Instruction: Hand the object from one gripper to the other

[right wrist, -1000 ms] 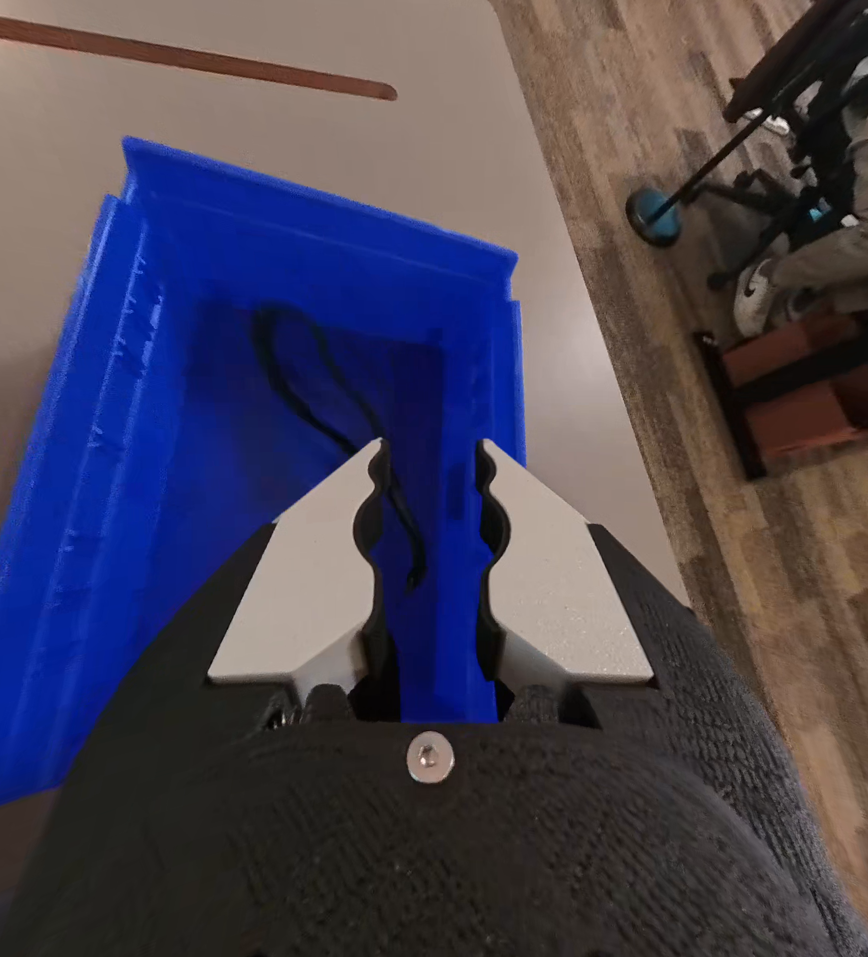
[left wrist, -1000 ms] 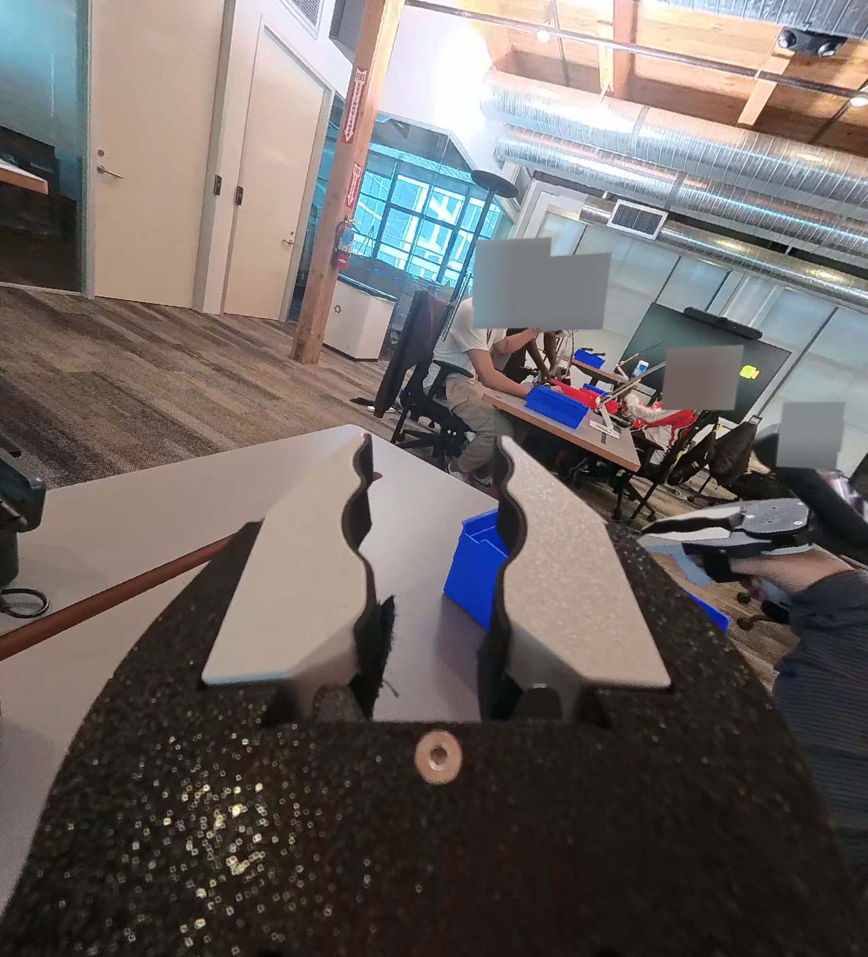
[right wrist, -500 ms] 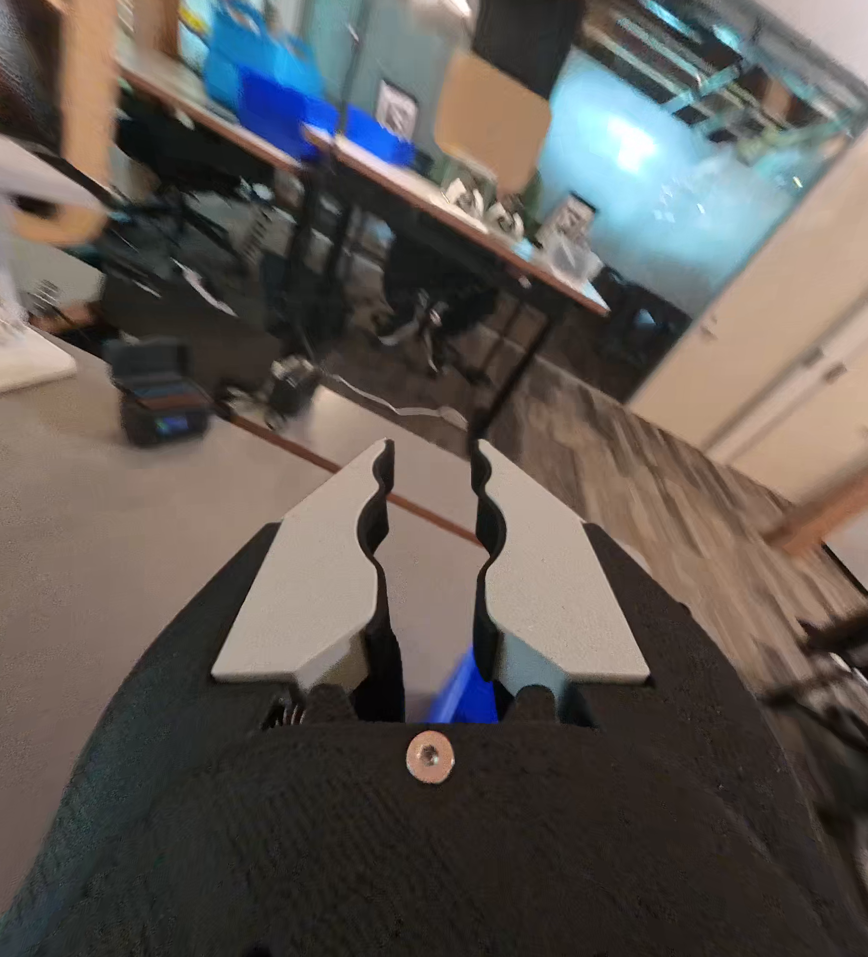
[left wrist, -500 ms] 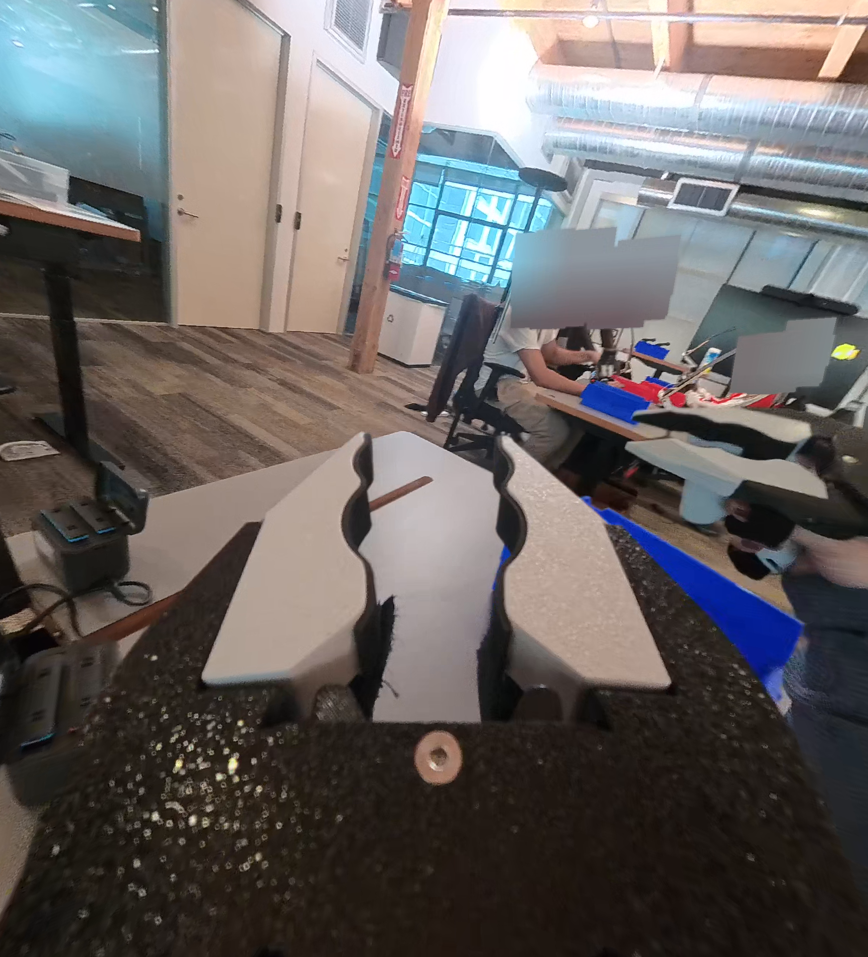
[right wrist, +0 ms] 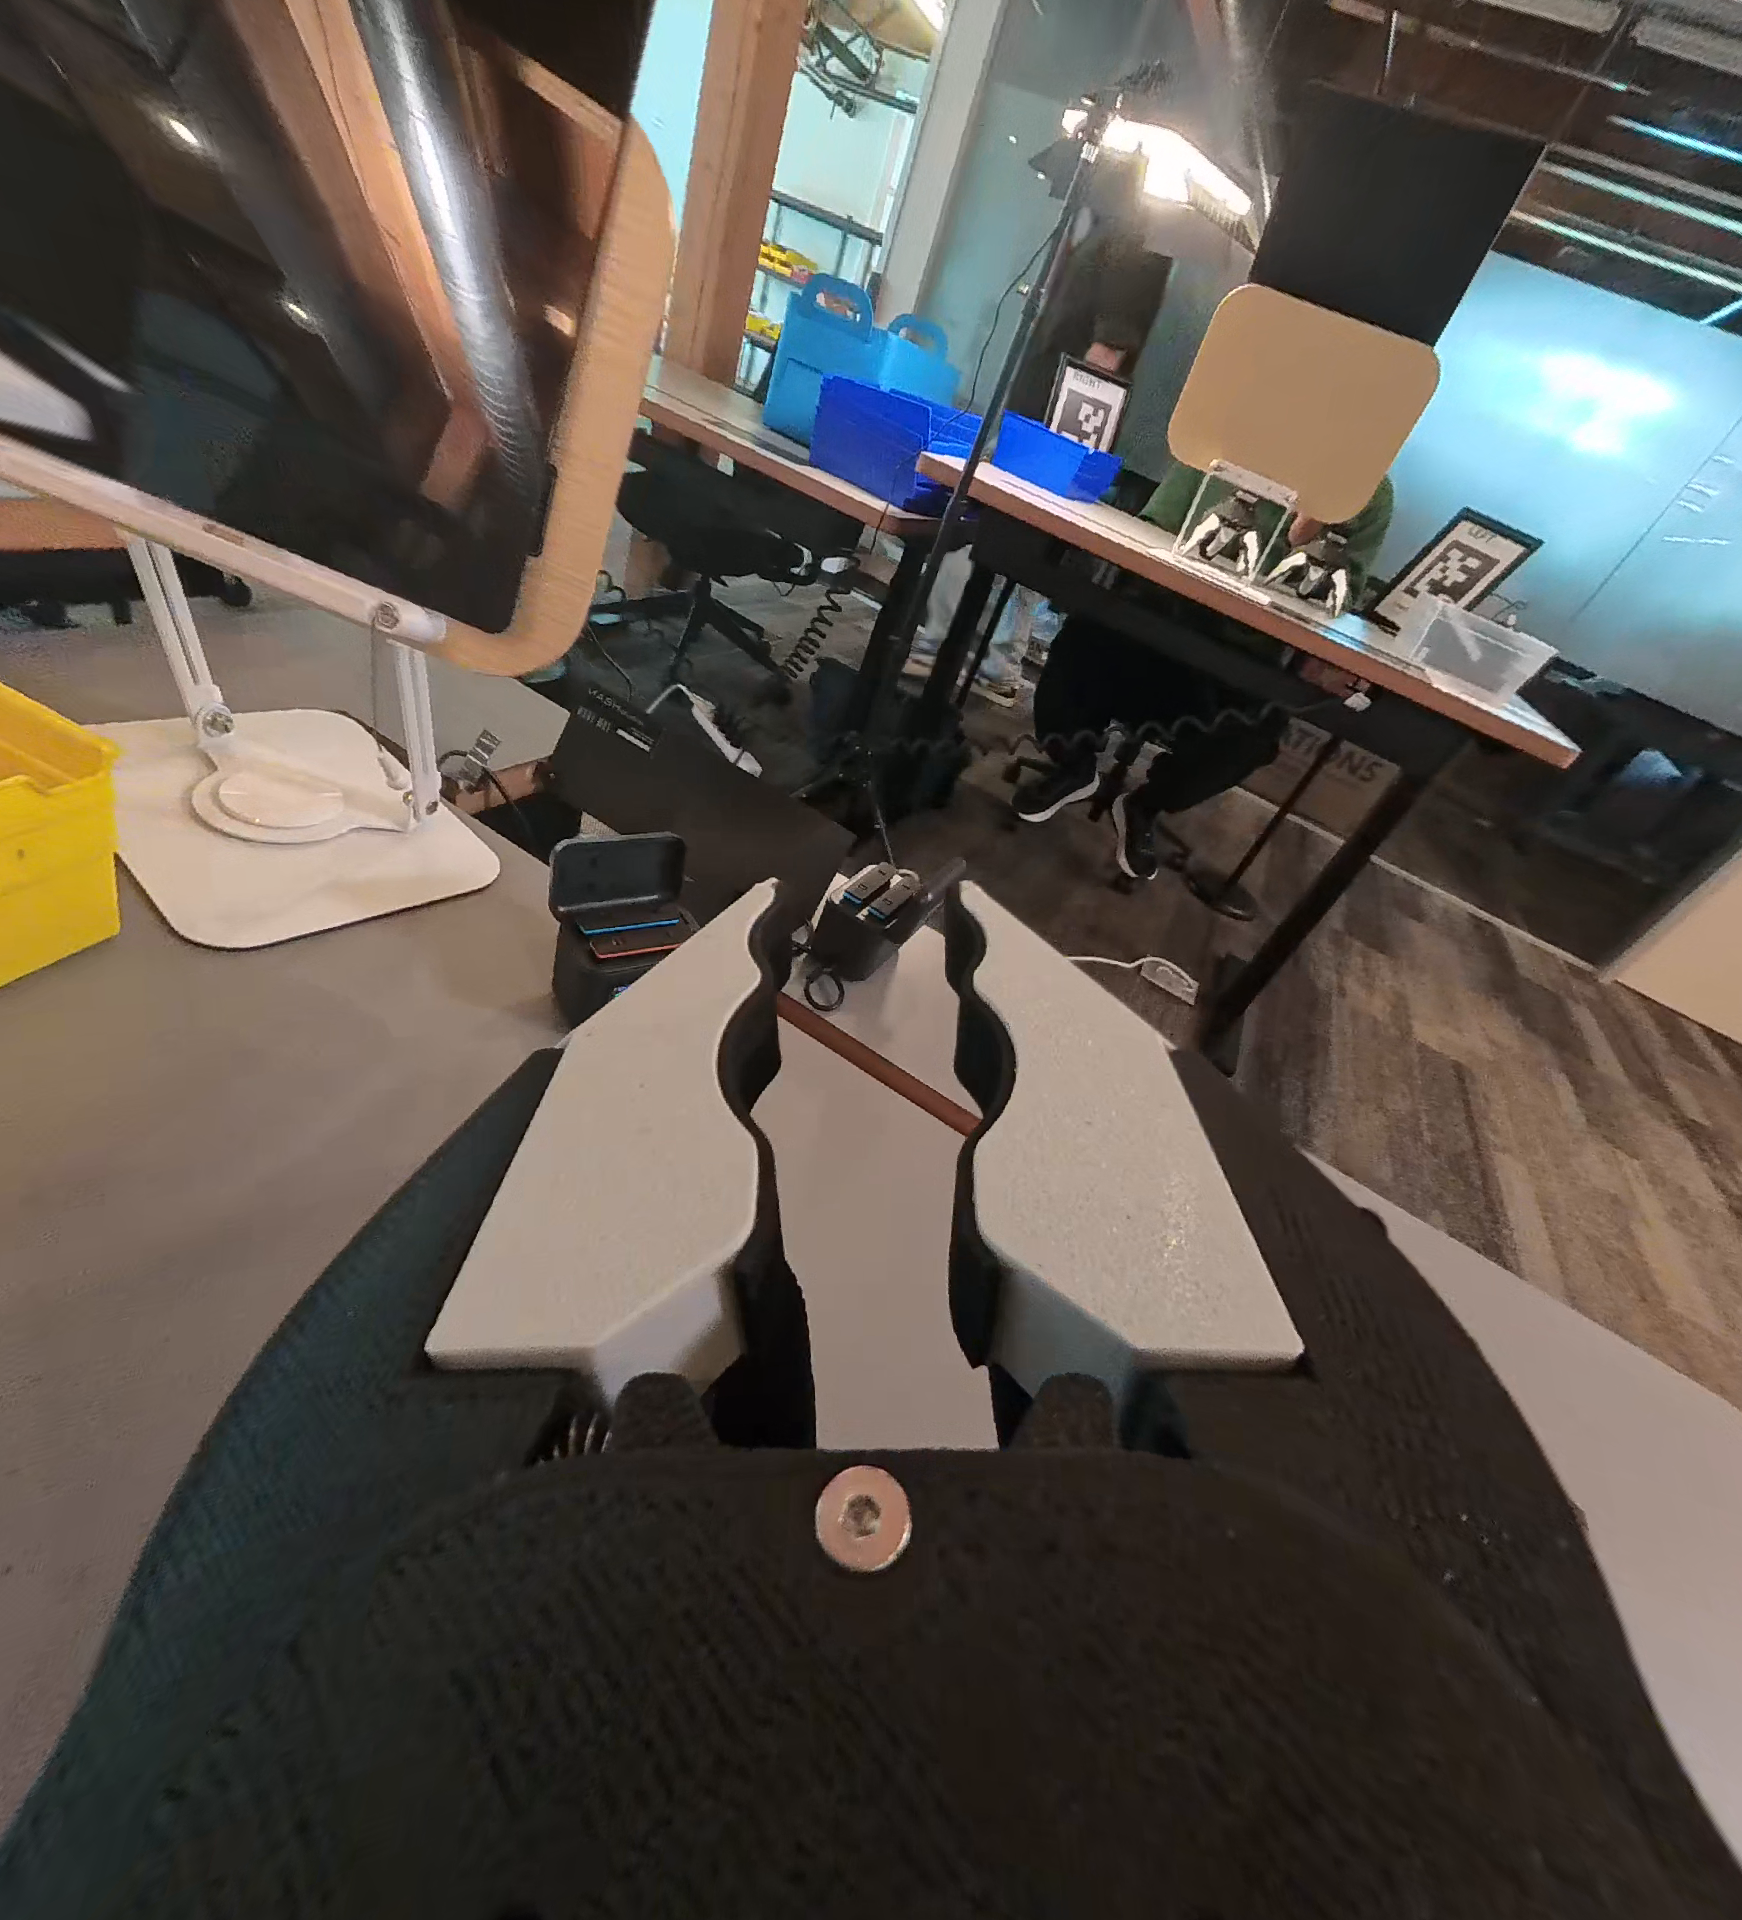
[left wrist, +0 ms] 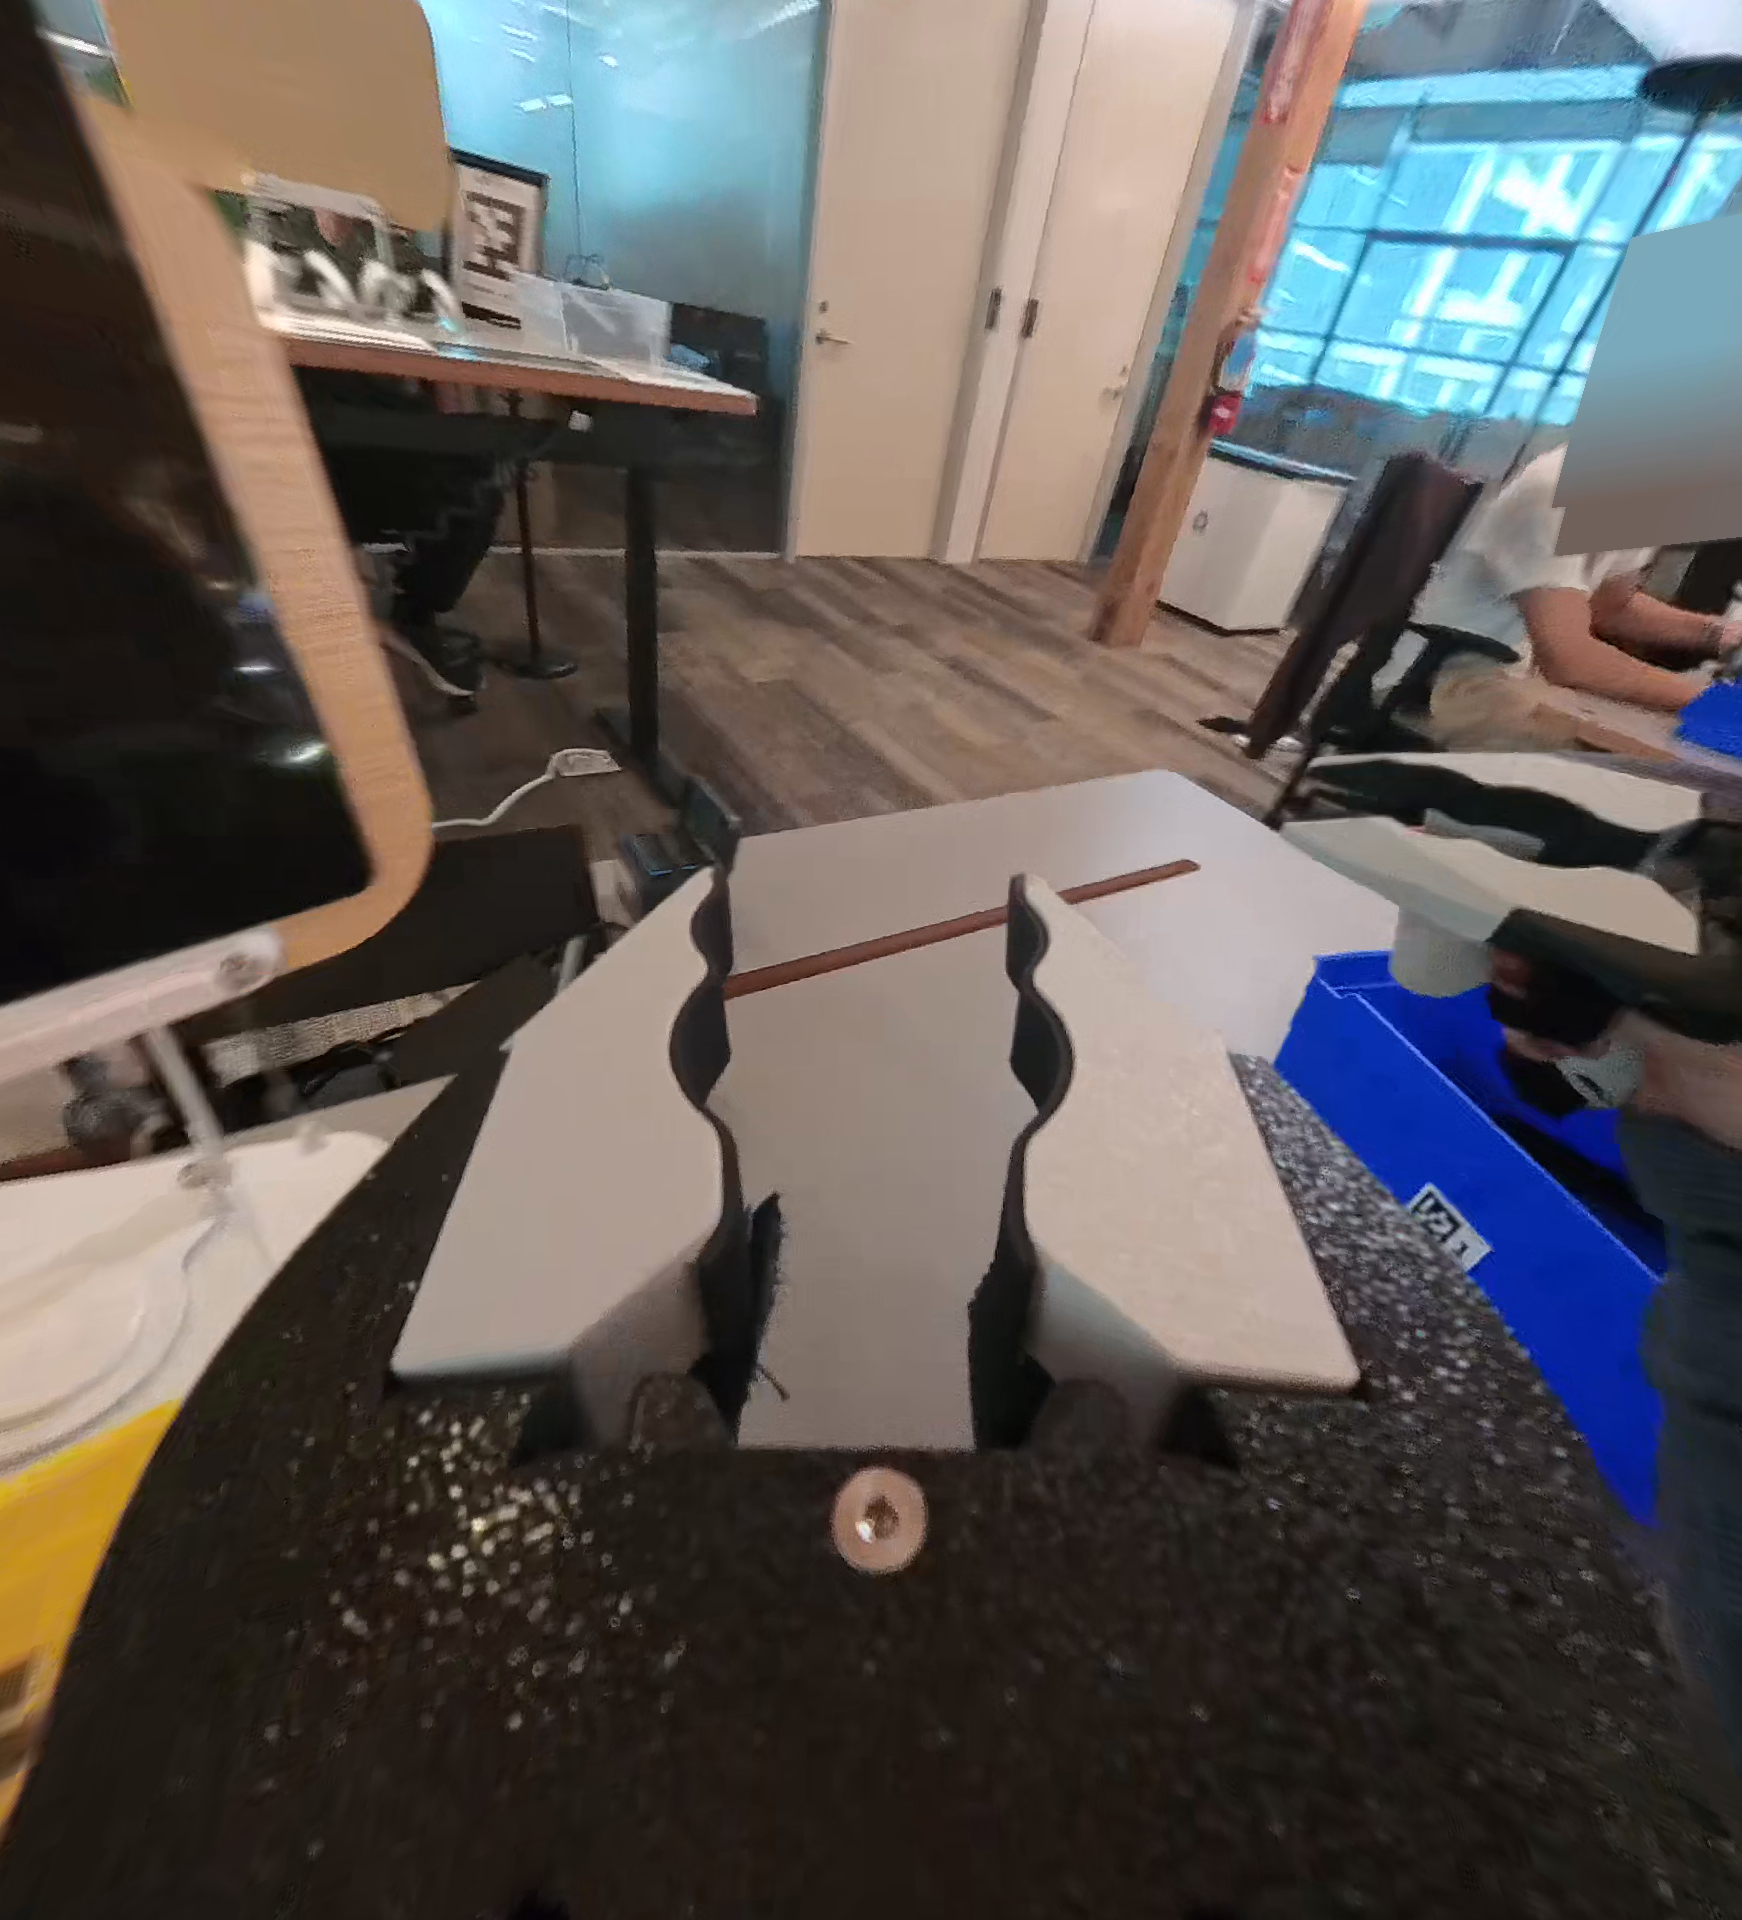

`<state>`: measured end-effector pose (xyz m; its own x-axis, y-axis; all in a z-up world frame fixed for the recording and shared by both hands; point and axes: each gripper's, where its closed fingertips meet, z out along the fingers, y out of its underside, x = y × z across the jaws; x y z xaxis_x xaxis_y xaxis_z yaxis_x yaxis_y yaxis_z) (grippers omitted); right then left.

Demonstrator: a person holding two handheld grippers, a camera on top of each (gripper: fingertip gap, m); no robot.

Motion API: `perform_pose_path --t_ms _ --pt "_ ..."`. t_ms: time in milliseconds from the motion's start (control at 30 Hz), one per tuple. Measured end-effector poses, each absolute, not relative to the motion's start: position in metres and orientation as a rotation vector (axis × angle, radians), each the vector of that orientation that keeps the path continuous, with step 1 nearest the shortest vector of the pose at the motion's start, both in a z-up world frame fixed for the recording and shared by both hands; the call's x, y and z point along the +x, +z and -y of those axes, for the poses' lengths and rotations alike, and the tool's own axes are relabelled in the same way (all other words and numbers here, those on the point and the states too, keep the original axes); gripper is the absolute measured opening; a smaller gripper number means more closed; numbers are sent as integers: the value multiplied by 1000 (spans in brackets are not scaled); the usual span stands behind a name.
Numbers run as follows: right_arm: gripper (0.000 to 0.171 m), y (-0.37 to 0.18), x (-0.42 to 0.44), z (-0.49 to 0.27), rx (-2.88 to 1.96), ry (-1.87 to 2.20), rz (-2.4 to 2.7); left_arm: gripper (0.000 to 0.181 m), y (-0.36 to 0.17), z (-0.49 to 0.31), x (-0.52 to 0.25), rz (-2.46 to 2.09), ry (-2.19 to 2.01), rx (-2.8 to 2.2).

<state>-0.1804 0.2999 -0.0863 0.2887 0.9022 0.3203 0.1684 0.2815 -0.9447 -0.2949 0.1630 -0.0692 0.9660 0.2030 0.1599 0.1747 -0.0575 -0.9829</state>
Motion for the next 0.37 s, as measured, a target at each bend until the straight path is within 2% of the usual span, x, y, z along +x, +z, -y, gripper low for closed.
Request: perform_pose_path --t_ms 100,233,367 --pt "27 -87 -178 -303 -1204 725 1183 49 -83 -112 -314 422 227 -1725" --pt "27 -84 -173 -306 -1208 778 1161 50 -138 -37 -358 650 537 -1990" --pt "27 -80 -169 -304 -1196 828 1156 50 -200 1 -398 772 536 -2251"
